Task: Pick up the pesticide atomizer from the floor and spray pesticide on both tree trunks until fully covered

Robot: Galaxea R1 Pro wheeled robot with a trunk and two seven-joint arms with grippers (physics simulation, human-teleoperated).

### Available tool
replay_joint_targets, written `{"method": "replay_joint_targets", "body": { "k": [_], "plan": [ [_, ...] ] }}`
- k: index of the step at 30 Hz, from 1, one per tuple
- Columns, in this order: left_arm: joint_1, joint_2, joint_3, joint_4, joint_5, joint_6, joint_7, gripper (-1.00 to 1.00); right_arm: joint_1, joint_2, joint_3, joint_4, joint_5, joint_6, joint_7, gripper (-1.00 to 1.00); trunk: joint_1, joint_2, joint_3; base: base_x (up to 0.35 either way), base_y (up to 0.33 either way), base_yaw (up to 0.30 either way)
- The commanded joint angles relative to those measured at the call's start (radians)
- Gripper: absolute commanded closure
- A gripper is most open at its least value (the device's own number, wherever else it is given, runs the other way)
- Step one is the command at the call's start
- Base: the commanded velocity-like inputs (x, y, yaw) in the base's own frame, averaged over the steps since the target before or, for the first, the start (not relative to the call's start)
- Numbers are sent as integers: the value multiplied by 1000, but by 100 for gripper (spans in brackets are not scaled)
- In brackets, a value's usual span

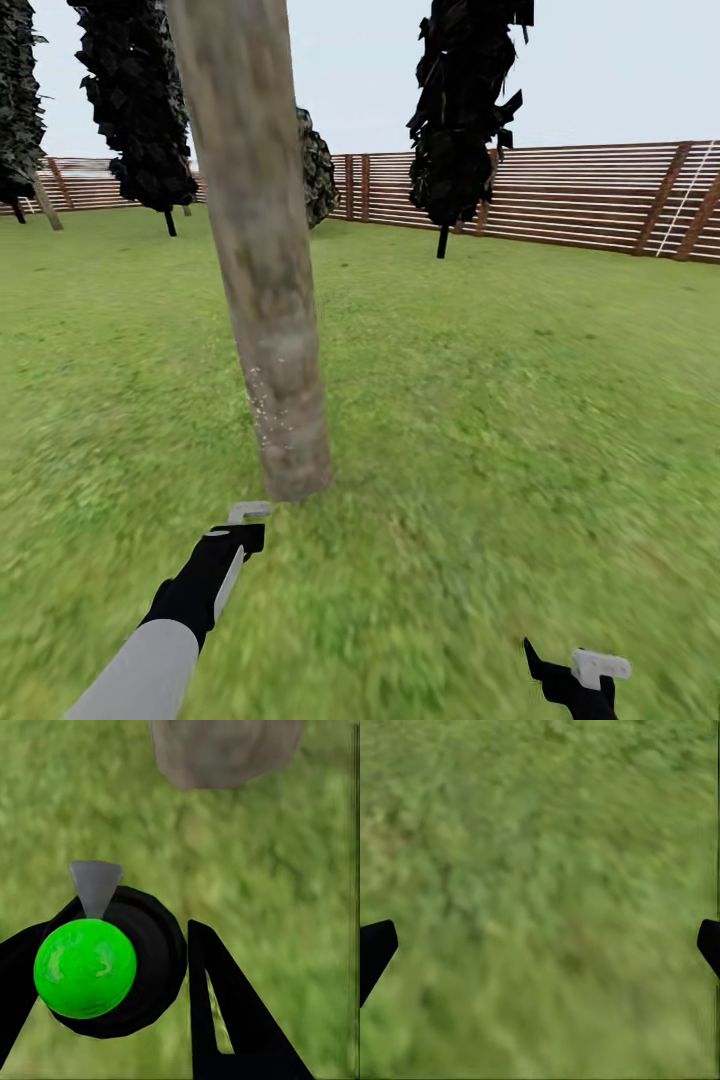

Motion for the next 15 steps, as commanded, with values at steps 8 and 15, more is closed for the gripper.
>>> {"method": "replay_joint_targets", "body": {
  "k": [8,15],
  "plan": [
    [0,0,0,-2,0,0,0,100,0,0,0,0,0,0,0,-100,0,0,0,140,-273,57],
    [0,0,0,-3,0,0,0,100,0,0,0,0,0,0,0,-100,0,0,0,28,-274,270]
  ]
}}
